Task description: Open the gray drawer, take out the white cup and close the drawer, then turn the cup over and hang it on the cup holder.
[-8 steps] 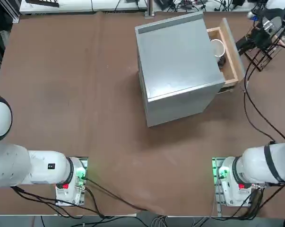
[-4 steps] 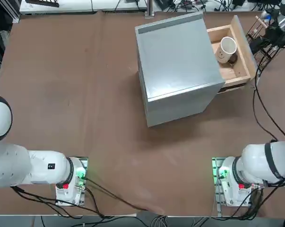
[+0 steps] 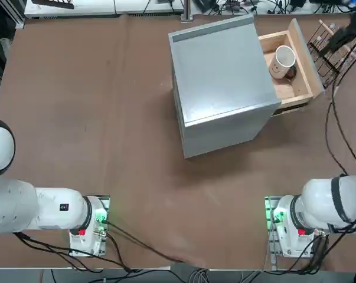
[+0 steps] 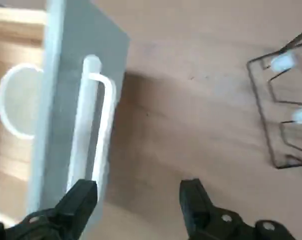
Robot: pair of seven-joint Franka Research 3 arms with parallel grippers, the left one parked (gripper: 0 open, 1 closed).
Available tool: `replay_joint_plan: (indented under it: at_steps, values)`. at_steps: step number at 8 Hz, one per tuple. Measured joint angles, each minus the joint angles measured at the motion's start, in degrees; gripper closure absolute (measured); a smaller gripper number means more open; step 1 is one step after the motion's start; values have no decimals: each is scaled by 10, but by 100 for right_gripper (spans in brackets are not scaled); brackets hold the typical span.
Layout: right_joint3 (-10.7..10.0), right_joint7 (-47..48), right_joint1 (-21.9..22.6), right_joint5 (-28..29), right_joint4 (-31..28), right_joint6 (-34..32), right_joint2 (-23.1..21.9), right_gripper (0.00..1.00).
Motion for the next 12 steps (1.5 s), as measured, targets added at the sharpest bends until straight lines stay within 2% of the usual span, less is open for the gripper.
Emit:
replay_joint_plan:
  at_steps: [2,4,6,9,10,12]
  values:
    - [15,0,27,0,54,-52,-10,0]
    - [30,26,107,-7,59,-48,-13,0]
    - [34,84,175,-24,54,-33,-12,2]
    - [36,202,274,-93,-3,33,-10,7]
    - [36,213,289,-109,-28,49,-8,8]
    - [35,213,293,-143,-58,56,-6,7]
